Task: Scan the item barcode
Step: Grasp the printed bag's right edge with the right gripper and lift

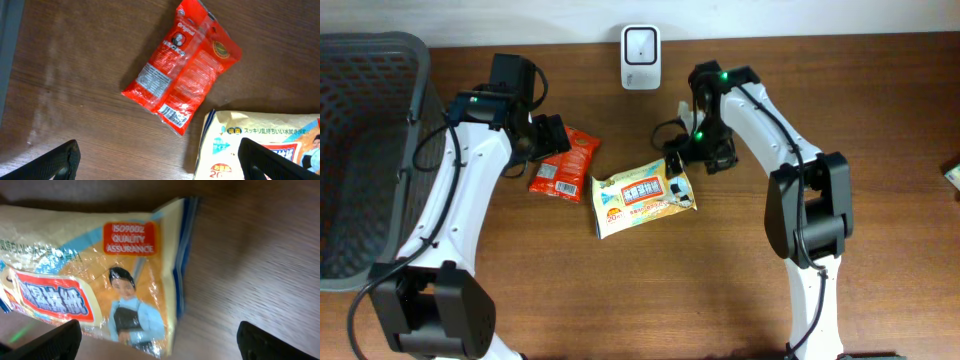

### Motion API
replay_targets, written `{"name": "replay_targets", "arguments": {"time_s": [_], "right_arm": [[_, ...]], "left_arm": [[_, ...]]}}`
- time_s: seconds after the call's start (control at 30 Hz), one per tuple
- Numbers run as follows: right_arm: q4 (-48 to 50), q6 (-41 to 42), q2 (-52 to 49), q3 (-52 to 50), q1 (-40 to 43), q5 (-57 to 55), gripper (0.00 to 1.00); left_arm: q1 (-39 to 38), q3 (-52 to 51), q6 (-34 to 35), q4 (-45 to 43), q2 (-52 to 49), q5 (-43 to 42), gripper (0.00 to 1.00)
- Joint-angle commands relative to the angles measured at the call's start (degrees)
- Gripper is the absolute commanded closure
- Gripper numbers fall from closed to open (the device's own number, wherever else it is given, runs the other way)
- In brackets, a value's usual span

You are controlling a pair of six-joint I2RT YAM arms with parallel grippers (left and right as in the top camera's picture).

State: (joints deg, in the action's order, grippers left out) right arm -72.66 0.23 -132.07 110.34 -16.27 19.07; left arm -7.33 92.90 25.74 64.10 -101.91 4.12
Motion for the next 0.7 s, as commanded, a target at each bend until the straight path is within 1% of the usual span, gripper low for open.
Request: {"name": "replay_targets", "arguments": {"time_s": [0.0,0.07,0.17,0.23,0.27,0.37,0.4,0.43,0.47,0.57,0.67], "right_arm": [[4.81,-2.19,0.44,-5.2,-0.31,7.41,0.01],[8.63,-2.19,0.44,-8.72,-0.55,9.92,0.01],[13.6,-1.86,0.44,-11.74,-1.51,10.1,0.01],[17.03,-0.2,0.44,-13.81,-2.1,10.08,0.01],[19.02,0.72,0.44,-15.21,-2.47,10.03,0.08],[23.41,2.19,0.44,-19.1,-3.02,9.55,0.4],[23.43,3.02,0.44,-19.21,-2.99,8.7,0.47],[23.45,5.03,0.44,-19.17,-2.99,7.04,0.73],[23.39,5.22,0.46,-18.99,-2.99,7.04,0.95],[21.33,10.14,0.59,-16.28,-1.6,6.82,0.96],[15.43,13.53,1.84,-8.61,2.1,6.38,0.96]], "left_arm": [[0.37,-0.13,-0.09,0.15,-0.28,0.68,0.01],[0.37,-0.13,-0.09,0.13,-0.28,0.7,0.01],[0.37,-0.13,-0.11,0.11,-0.28,0.85,0.01],[0.37,-0.13,-0.09,0.11,-0.28,0.85,0.01],[0.37,-0.13,-0.09,0.11,-0.28,0.85,0.01],[0.37,-0.13,-0.09,0.11,-0.28,0.85,0.01],[0.37,-0.13,-0.09,0.11,-0.28,0.87,0.01],[0.37,-0.13,-0.11,0.11,-0.28,0.85,0.01],[0.37,-0.13,-0.11,0.11,-0.28,0.87,0.01],[0.37,-0.13,-0.09,0.11,-0.28,0.87,0.01],[0.37,-0.13,-0.09,0.11,-0.28,0.87,0.01]]}}
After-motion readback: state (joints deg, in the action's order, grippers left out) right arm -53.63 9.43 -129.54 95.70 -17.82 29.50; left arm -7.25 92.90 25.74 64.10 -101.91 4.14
